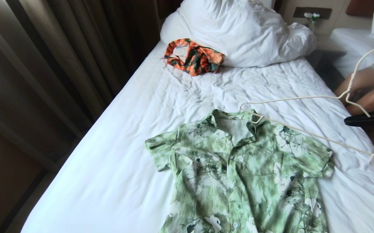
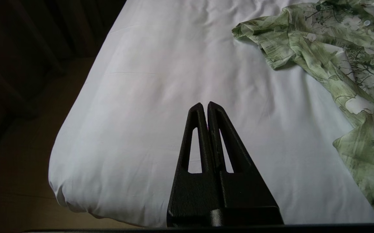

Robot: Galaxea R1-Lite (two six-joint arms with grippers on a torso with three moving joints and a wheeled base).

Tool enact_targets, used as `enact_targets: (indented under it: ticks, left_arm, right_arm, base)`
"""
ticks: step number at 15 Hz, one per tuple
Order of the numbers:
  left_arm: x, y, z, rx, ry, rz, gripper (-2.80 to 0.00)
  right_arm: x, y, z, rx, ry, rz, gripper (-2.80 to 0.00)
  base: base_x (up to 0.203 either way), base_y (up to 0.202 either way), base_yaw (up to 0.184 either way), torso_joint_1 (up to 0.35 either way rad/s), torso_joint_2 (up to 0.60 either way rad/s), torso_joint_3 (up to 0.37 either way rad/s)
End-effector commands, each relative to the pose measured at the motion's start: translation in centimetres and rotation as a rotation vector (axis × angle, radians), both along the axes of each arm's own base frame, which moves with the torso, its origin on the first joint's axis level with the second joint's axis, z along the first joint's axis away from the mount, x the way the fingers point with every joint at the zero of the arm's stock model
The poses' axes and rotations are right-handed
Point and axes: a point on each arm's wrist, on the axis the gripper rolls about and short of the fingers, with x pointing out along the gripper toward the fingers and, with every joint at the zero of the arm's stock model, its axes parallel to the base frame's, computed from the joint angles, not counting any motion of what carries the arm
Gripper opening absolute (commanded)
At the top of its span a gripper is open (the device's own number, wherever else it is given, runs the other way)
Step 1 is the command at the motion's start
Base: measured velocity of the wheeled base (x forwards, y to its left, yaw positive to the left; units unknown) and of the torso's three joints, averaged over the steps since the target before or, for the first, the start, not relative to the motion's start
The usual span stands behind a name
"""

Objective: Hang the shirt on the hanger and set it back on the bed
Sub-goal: Lift the shirt and hanger

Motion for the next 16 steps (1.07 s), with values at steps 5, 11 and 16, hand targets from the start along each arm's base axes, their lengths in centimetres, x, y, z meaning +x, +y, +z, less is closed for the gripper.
enact_targets:
  ticks: [5, 11, 16]
  left_arm:
    - [0.0, 0.0, -0.1, 0.015, 0.001, 0.001, -2.8]
    - [0.0, 0.0, 0.0, 0.014, -0.002, 0.001, -2.8]
    - [0.3, -0.1, 1.5, 0.108, 0.026, -0.082, -2.8]
  right_arm:
    - [-0.1, 2.1, 0.9, 0.019, -0.085, 0.077, -2.8]
    - [-1.0, 2.6, 0.5, 0.03, -0.066, 0.079, -2.8]
    - [-1.0, 2.8, 0.3, 0.021, -0.082, 0.084, -2.8]
  base:
    - [0.0, 0.0, 0.0, 0.0, 0.0, 0.0]
    - [0.0, 0.0, 0.0, 0.0, 0.0, 0.0]
    - [0.0, 0.0, 0.0, 0.0, 0.0, 0.0]
